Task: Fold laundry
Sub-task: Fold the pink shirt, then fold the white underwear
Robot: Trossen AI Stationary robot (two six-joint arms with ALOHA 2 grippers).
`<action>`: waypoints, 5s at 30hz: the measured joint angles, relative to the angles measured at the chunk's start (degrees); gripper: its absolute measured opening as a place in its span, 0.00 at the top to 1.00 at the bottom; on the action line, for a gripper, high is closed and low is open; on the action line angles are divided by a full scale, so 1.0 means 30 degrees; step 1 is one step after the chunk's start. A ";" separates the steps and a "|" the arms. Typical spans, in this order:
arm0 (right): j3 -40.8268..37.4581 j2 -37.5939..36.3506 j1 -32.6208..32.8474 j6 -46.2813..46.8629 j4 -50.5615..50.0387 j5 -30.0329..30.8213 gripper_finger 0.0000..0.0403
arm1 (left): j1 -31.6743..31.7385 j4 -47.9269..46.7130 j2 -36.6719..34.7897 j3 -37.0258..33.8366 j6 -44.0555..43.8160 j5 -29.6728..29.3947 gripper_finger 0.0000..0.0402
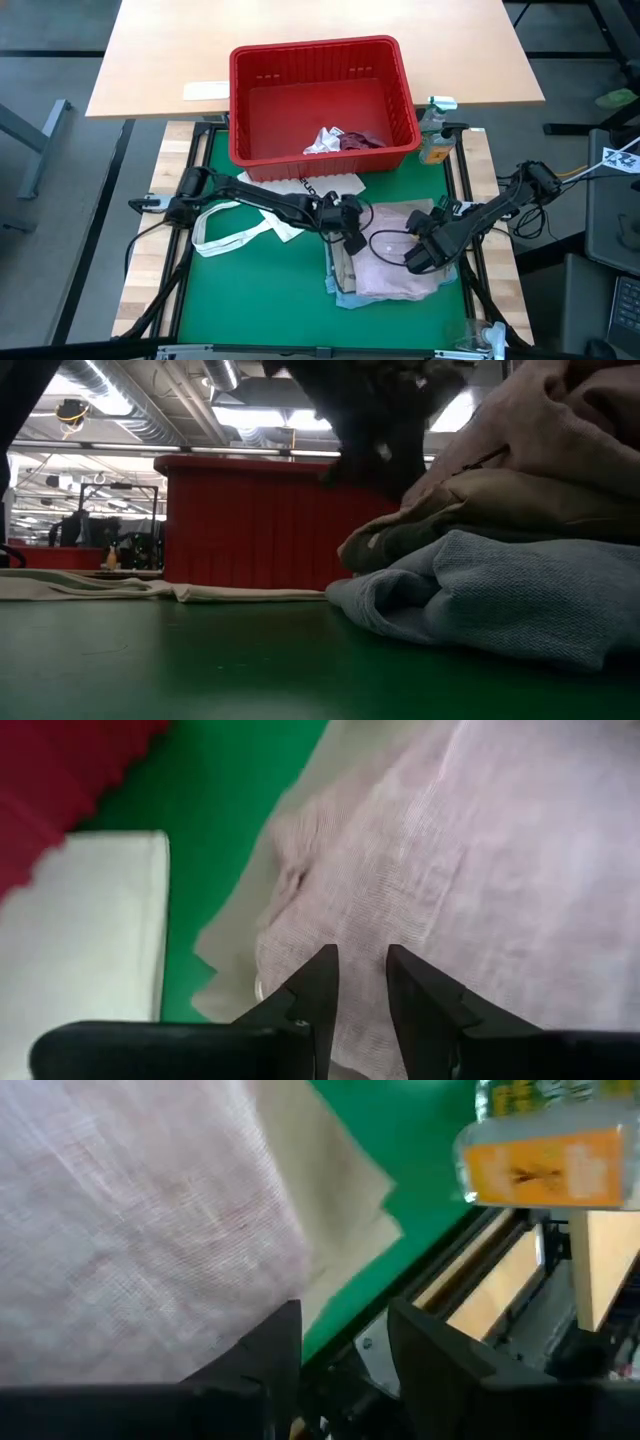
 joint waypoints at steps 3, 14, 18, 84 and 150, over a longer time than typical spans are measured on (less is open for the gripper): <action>0.1557 -0.0274 0.0304 -0.0120 -0.0060 0.0422 0.62 | -0.0103 -0.0005 -0.1112 0.0000 0.0036 0.0125 0.79; 0.6350 -0.0503 0.5129 0.0643 0.1161 0.0591 0.62 | -0.3028 0.1910 -0.2394 0.0000 0.0333 0.0188 0.79; 0.6164 -0.0447 0.7867 0.1528 0.3219 0.0887 0.62 | -0.4422 0.3466 -0.1641 0.0005 0.0854 0.0058 0.79; 0.3247 -0.0073 0.7212 -0.6658 0.9652 0.7598 0.62 | -0.0963 1.0282 -0.2554 0.0007 0.5724 -0.2177 0.49; 0.3247 -0.0066 -0.5898 -1.6939 1.2918 -0.1376 0.62 | 1.4141 -0.4113 0.2634 0.0061 0.5431 1.1650 0.60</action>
